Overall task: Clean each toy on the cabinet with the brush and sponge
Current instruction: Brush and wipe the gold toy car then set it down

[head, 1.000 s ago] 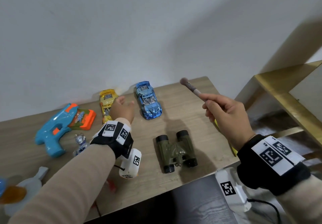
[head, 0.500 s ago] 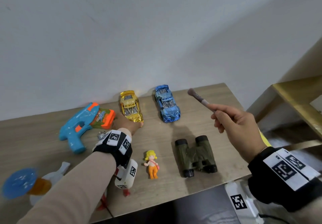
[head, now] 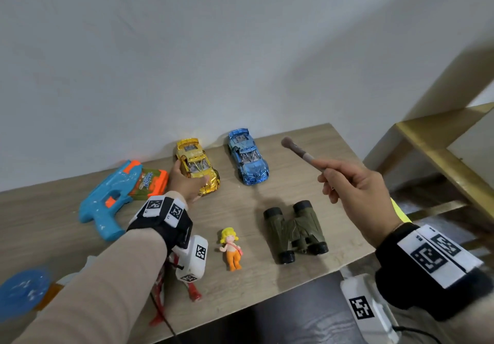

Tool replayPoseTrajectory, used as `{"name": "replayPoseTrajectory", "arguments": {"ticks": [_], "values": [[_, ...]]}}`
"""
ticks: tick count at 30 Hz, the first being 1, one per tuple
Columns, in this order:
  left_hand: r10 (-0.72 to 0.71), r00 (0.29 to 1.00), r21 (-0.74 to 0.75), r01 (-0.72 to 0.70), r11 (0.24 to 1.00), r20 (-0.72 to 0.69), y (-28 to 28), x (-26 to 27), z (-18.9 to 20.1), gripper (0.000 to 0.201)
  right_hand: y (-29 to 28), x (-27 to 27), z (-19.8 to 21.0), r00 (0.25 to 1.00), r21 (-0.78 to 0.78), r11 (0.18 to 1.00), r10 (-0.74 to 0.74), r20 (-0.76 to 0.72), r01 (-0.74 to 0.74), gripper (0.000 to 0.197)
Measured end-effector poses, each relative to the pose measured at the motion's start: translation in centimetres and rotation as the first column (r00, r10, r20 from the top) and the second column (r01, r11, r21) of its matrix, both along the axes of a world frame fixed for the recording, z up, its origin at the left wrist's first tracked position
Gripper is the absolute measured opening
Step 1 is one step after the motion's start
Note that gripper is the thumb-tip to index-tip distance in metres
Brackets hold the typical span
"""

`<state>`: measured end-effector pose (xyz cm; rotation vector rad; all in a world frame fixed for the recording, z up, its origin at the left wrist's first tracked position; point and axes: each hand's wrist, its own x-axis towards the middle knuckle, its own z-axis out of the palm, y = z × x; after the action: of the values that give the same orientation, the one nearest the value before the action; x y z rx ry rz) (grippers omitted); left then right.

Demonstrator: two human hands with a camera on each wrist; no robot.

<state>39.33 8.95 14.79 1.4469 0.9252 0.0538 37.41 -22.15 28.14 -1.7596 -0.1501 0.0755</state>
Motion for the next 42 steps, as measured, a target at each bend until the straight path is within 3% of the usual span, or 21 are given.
{"name": "replayPoseTrajectory", "arguments": {"ticks": [4, 10, 16, 21, 29, 37, 42], "values": [[0.033, 0.996, -0.164, -0.019, 0.986, 0.080, -0.8, -0.8, 1.7, 0.091, 0.0, -1.2, 0.2, 1.000, -0.006, 1.000, -0.004, 0.011, 0.004, 0.028], [-0.007, 0.982, -0.313, 0.068, 0.947, 0.190, -1.5, -2.6, 4.5, 0.095, -0.2, -3.5, 1.4, 0.999, 0.035, 0.999, -0.012, 0.052, 0.010, 0.028], [-0.022, 0.893, -0.403, 0.225, 0.887, 0.450, -6.5, -7.4, 9.8, 0.087, -1.2, -5.9, 3.2, 0.994, 0.104, 0.994, 0.035, 0.107, -0.046, 0.029], [-0.095, 0.777, -0.289, 0.341, 0.895, 0.622, -11.6, -12.7, 12.5, 0.092, -3.6, -8.0, 5.0, 0.983, 0.168, 0.976, 0.111, 0.150, -0.135, 0.031], [-0.141, 0.693, -0.135, 0.327, 0.935, 0.707, -19.8, -20.8, 14.0, 0.103, -9.0, -11.8, 7.6, 0.953, 0.211, 0.942, 0.219, 0.209, -0.262, 0.027], [-0.076, 0.651, -0.149, 0.283, 0.948, 0.755, -24.4, -25.6, 14.2, 0.103, -11.9, -15.6, 8.0, 0.889, 0.182, 0.885, 0.378, 0.258, -0.429, 0.041], [-0.024, 0.618, -0.221, 0.316, 0.923, 0.786, -24.7, -26.9, 14.6, 0.101, -12.6, -17.2, 9.1, 0.875, 0.166, 0.880, 0.388, 0.288, -0.445, 0.041]]}}
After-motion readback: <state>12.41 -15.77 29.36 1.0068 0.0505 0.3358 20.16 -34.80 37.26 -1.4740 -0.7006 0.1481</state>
